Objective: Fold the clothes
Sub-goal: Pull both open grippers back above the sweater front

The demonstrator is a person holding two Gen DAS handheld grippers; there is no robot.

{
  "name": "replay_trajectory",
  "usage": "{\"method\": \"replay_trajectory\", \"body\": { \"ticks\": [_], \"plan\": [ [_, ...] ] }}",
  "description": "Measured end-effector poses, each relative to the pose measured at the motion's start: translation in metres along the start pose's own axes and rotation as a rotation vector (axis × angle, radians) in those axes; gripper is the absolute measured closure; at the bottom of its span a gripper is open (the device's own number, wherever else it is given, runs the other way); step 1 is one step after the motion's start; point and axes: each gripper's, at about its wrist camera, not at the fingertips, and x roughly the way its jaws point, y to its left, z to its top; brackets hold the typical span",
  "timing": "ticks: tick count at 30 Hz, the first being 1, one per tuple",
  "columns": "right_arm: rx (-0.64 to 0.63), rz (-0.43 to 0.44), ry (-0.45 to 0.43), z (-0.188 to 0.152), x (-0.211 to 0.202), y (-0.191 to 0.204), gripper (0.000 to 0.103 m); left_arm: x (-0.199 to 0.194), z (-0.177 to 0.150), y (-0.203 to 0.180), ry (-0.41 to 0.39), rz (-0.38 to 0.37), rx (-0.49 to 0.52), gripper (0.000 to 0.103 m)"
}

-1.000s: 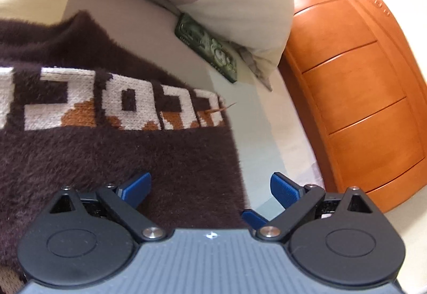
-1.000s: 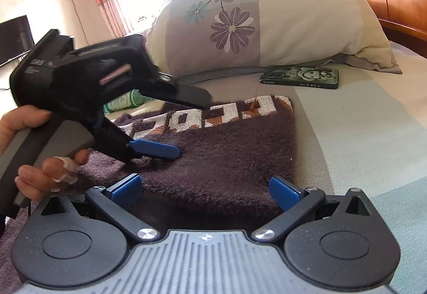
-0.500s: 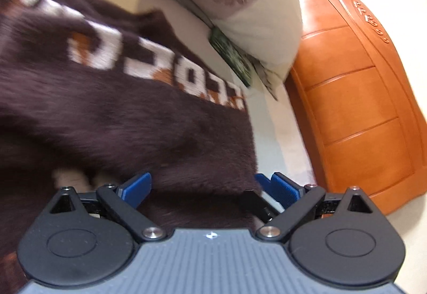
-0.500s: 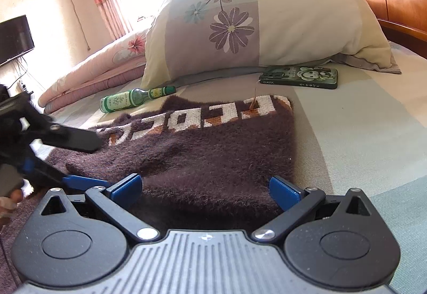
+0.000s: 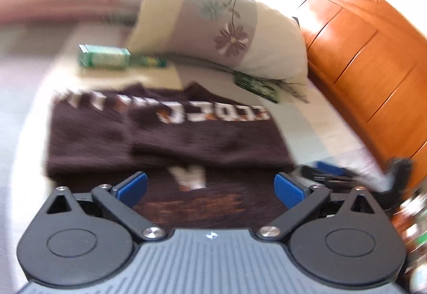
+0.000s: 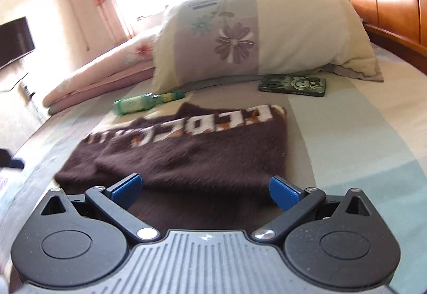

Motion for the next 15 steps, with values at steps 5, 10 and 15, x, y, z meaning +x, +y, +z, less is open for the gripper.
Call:
{"method": "replay_trajectory", "body": {
  "ticks": [5,10,15],
  "plan": [
    [-0.160,-0.018,0.065,-0.035,-0.005,0.033,0.000,0.036,-0.055,0.015,0.013,0.143,0.062,0.001],
    [-0.189,-0.040,0.176,-0.065,0.015,0.044,0.000,0.070,-0.107,0.017,0.045,0.189,0.072,0.001],
    [-0.220,-0.084,0.162,-0.104,0.005,0.040,0.000,0.055,-0.142,0.021,0.025,0.196,0.129,0.001]
  ]
}}
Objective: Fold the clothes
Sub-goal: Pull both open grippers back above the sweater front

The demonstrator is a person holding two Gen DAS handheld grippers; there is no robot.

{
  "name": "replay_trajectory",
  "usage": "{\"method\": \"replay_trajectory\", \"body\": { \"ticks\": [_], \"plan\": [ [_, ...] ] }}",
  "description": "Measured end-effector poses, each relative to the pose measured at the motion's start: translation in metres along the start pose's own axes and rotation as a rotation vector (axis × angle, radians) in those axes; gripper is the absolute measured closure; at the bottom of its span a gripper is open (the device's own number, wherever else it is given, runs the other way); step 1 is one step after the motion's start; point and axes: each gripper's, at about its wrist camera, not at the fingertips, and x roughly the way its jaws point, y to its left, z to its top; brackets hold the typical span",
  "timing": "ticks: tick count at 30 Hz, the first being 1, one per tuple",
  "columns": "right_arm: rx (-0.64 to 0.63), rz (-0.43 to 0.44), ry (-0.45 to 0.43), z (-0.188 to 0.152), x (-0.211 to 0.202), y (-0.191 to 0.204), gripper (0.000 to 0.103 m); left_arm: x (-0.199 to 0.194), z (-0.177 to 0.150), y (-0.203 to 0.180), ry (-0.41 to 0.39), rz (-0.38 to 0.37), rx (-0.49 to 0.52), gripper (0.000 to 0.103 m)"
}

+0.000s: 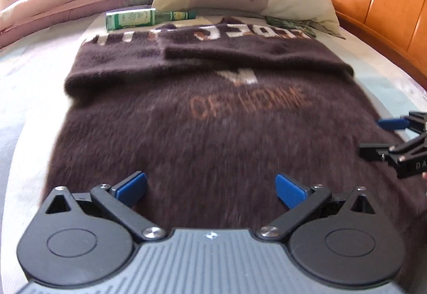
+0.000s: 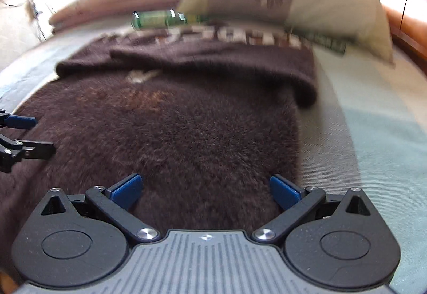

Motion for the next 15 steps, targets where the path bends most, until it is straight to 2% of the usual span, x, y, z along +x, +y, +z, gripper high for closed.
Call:
{"method": "replay_trajectory", "body": {
  "ticks": [6,10,15],
  "plan": [
    [-0.005,-0.054,-0.005,-0.016,-0.022,0.011,0.000,-0.023,-0.024,0.004,-0.003,0.026,-0.016,0.001],
    [-0.013,-0.087,0.031,-0.020,-0.032,0.018,0.000,-0.030,-0.028,-0.002,0.023,0.047,0.006,0.001],
    [-0.010,-0.110,0.065,-0.028,-0.049,0.024,0.000,-0.039,-0.036,0.001,0.041,0.045,-0.023,0.001]
  ]
}}
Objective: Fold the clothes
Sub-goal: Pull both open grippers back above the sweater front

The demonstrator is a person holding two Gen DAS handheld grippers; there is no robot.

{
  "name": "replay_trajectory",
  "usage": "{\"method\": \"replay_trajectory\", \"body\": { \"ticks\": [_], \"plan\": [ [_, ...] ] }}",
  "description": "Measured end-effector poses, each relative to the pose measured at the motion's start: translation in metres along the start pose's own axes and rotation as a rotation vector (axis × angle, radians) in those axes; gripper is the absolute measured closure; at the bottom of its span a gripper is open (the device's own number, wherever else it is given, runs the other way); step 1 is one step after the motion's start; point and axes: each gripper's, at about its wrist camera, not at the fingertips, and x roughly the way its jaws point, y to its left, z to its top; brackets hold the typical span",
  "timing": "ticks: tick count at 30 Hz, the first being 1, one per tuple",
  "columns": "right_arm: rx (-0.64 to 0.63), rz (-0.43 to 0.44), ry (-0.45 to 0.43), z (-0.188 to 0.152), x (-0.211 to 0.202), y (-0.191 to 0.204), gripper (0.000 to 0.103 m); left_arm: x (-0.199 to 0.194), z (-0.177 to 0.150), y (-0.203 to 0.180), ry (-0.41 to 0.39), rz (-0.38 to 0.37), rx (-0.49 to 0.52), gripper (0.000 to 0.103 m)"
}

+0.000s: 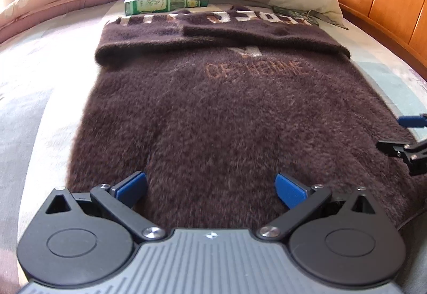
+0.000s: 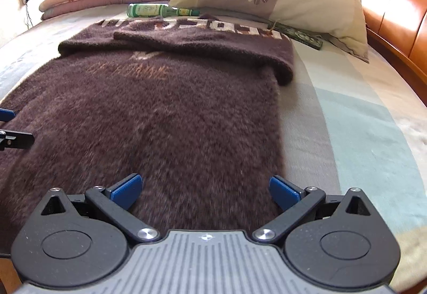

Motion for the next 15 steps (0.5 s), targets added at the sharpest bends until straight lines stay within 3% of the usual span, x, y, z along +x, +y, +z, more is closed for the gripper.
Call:
{"method": "replay_trajectory", "body": {
  "ticks": [9,15],
  "plan": [
    [-0.001,0.006,0.033,-0.015,-0.020,0.005,0.000,-0.019,-0.011,-0.010,0.011,0.010,0.016,0.001],
    [0.069,0.044,0.032,-0.001,-0.024,-0.006,0.000,-0.029,0.005,-0.020,-0.050,-0.025,0.049,0.001]
  ]
}}
